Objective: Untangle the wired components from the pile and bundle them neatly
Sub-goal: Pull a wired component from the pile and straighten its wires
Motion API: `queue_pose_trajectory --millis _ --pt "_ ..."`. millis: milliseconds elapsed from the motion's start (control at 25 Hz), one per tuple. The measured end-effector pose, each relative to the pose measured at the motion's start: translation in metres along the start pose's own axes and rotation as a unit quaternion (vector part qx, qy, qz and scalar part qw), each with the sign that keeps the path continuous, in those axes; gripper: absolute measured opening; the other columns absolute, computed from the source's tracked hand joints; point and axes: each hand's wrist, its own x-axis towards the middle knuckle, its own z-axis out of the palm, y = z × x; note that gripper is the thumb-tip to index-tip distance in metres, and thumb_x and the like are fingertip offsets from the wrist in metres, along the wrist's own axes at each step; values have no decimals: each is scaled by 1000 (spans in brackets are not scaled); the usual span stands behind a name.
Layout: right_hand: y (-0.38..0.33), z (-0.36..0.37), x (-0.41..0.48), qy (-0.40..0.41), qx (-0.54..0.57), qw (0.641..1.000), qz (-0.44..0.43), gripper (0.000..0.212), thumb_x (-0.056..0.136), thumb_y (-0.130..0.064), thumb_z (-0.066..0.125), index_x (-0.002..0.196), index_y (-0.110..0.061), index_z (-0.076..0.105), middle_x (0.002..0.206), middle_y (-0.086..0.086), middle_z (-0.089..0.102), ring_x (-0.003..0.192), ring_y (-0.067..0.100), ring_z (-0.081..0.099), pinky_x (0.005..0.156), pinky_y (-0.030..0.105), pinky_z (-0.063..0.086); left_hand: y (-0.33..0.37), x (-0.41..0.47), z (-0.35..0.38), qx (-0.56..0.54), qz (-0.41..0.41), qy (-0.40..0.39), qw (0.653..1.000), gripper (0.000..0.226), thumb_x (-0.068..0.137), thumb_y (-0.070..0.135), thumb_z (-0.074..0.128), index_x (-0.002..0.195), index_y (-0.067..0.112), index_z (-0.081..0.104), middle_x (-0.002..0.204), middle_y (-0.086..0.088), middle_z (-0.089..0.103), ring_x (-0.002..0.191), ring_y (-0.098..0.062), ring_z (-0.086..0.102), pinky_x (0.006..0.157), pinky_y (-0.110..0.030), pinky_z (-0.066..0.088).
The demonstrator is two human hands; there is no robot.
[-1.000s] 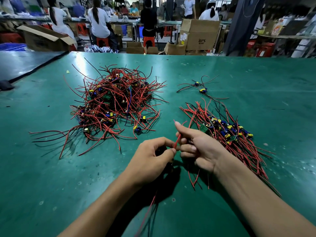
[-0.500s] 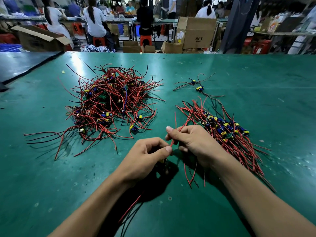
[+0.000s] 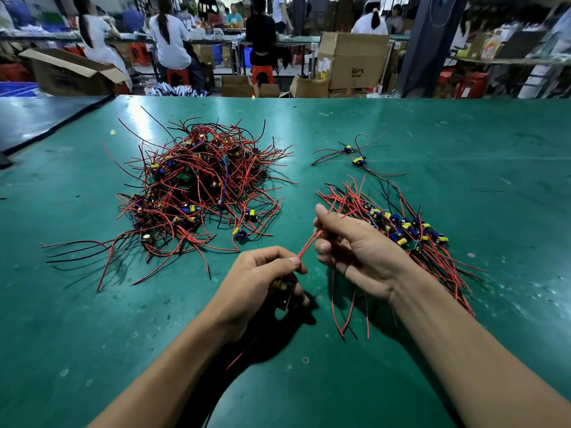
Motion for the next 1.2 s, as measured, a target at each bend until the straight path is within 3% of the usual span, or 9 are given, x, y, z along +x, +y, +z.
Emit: queue_pose_trajectory --millis 120,320,520,720,920,1040,1200 --pt "-1 0 -1 -21 37 999 -4 20 71 -20 75 85 -9 67 64 0 63 53 6 62 52 18 55 2 1 -3 -12 3 -4 1000 14 83 14 62 73 9 70 56 -17 56 53 -30 62 58 -30 48" --pt "6 2 0 -2 38 999 1 25 67 -24 78 79 -10 61 60 0 58 45 6 55 45 15 50 1 4 7 -43 1 0 999 15 79 24 65 75 11 72 64 -15 65 50 -24 63 50 -23 51" --pt "16 7 3 19 -6 999 -39 17 73 -25 75 75 -9 73 65 -1 62 43 6 47 42 15 42 0 6 6 -47 26 62 997 11 86 14 66 78 6 66 65 -9 66 49 -17 60 49 -22 50" --pt "19 8 6 54 -17 996 -70 26 73 -31 75 77 -6 70 60 -4 57 39 5 37 39 13 29 0 3 9 -32 26 22 999 14 91 12 60 84 0 61 66 -10 66 48 -17 61 48 -21 49" --pt "15 4 9 113 2 989 -97 24 77 -23 77 77 -6 60 57 -4 57 34 4 32 35 14 25 0 2 7 -13 5 -13 1000 16 92 13 58 87 -3 61 65 -10 65 43 -17 60 43 -20 46" --pt "13 4 8 120 32 991 -58 25 88 -25 71 75 -7 59 54 -4 47 31 2 28 33 15 22 -1 1 7 -7 -4 -32 999 17 90 15 59 86 -2 62 66 -10 65 42 -17 58 42 -21 46" --pt "3 0 7 89 128 985 75 36 93 -25 62 63 -8 54 58 -1 36 26 2 24 28 15 19 -2 1 6 -9 -17 -57 998 18 87 15 62 87 -3 63 67 -12 65 43 -18 59 43 -22 47"
